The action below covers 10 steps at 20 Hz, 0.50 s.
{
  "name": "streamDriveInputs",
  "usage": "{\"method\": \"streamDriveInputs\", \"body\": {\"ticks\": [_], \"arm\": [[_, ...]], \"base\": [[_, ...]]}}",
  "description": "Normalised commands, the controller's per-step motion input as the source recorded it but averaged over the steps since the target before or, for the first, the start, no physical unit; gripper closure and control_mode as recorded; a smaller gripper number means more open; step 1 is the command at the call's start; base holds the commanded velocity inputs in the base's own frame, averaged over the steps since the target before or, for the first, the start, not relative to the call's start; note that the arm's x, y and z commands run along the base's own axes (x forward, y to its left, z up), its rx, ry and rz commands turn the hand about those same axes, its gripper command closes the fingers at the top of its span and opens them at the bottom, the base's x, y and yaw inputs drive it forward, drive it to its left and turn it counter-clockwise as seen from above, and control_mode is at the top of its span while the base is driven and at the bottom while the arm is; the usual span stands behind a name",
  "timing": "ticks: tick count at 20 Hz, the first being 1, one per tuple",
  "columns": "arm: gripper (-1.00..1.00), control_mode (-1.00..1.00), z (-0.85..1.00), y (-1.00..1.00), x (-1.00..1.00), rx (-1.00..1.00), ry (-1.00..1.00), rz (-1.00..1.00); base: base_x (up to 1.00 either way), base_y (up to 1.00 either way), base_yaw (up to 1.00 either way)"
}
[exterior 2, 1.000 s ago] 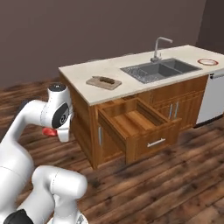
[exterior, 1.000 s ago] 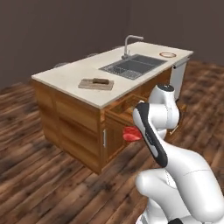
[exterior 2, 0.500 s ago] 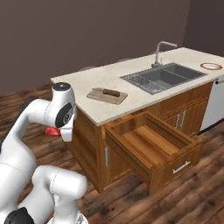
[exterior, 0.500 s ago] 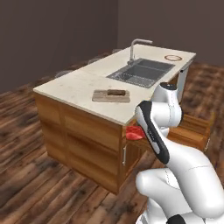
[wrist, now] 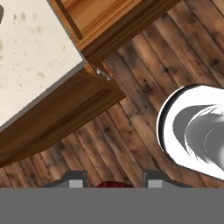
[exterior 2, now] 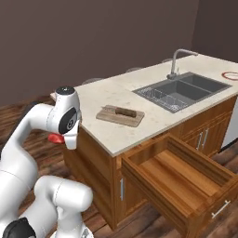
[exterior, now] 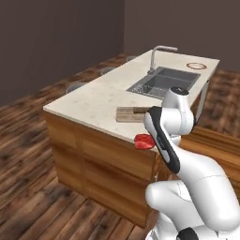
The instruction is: Pick up the knife from the drawer and place it on the cutting board. Then place the meat from the plate to the cutting board.
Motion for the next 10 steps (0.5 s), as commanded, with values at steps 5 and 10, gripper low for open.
{"method": "streamDriveInputs", "body": {"ticks": [5,10], "arm": [[1.0,1.0,0.0,0.0,0.0,0.0,0.0,0.0],[1.0,1.0,0.0,0.0,0.0,0.0,0.0,0.0]], "base": [[0.5,0.01,-0.25],[0.58,0.1,-0.33]]}}
